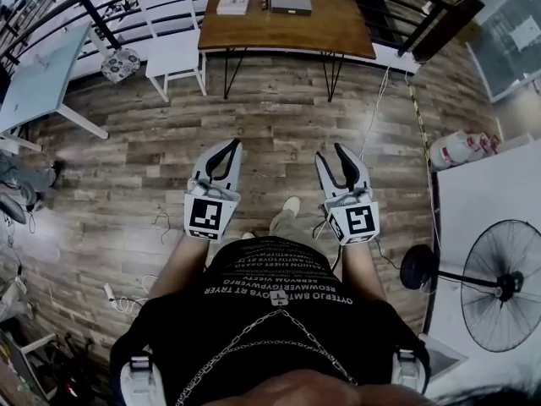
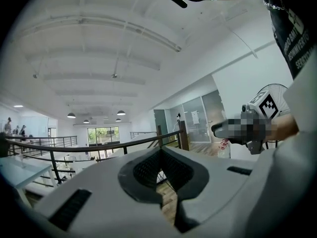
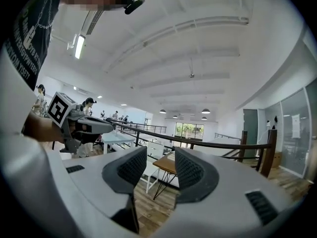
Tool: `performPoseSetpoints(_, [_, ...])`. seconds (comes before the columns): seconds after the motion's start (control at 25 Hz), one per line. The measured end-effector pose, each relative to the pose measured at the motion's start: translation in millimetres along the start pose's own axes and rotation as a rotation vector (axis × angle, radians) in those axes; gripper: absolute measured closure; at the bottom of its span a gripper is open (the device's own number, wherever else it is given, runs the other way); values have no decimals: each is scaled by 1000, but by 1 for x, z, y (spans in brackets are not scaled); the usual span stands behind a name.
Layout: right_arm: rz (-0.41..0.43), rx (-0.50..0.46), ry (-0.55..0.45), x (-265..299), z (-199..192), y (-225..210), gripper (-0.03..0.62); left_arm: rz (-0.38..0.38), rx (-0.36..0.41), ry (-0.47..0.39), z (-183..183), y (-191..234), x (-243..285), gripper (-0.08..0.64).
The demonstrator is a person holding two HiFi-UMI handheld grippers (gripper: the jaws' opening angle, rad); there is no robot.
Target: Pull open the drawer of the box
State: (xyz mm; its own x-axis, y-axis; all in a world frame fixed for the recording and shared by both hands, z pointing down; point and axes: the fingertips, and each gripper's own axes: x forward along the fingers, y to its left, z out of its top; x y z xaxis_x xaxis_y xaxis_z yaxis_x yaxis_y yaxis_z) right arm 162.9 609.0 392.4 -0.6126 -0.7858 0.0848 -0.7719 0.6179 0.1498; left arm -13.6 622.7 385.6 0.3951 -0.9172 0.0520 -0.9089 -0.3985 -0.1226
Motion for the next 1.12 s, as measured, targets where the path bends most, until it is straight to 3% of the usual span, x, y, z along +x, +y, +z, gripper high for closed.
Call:
performPoseSetpoints(0.4, [44,7,31,70,-23,-77,410,-18,-45,2,-4,3,99,555])
performPoseSetpoints(0.64, [59,5,52,101,-35,-122,408,-35,-75,51,-19,9,161,555])
performPoseSetpoints(1.12, [92,1,68,128,-51,-198,408,54,-69,40,-6,2,236,555])
